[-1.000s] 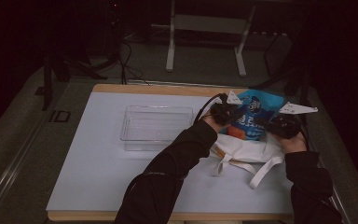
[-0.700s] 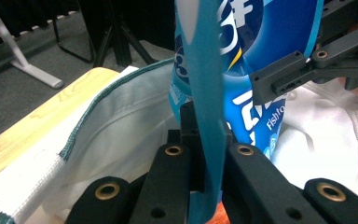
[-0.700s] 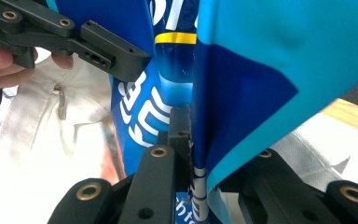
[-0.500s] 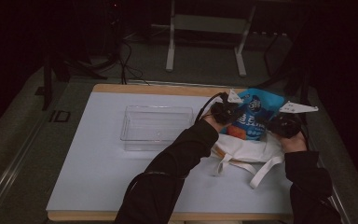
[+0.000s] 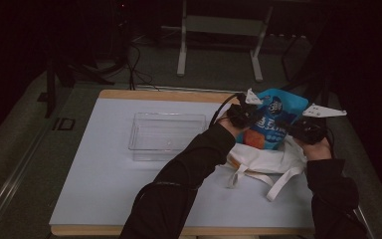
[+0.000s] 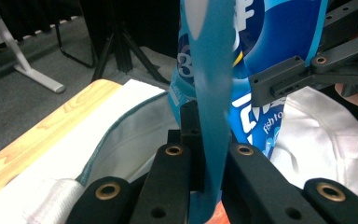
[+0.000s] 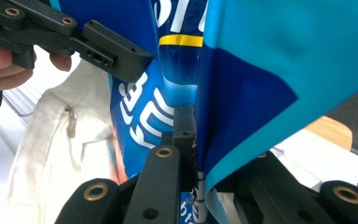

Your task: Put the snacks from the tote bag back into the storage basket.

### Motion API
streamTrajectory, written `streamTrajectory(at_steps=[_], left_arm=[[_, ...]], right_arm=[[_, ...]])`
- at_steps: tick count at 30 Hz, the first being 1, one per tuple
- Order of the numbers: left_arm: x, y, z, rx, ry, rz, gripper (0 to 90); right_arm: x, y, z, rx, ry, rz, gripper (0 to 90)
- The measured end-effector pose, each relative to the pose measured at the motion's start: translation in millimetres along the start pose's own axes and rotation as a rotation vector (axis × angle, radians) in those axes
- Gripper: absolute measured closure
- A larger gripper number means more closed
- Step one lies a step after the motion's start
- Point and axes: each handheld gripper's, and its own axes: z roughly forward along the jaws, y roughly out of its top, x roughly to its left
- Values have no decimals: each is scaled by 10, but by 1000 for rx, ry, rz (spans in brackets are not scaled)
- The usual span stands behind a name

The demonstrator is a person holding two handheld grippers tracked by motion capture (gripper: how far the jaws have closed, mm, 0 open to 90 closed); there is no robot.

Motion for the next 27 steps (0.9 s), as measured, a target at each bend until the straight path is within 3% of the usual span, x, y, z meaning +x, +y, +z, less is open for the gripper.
streamTrajectory(at_steps=[13,27], left_arm=[[-61,290,-245,-13,16,41,900],[-78,436,-555,-31,24,52,900]], right_arm=[[82,256,-194,-47,-16,-25,842],[244,508,-310,-78,-7,-57,847]])
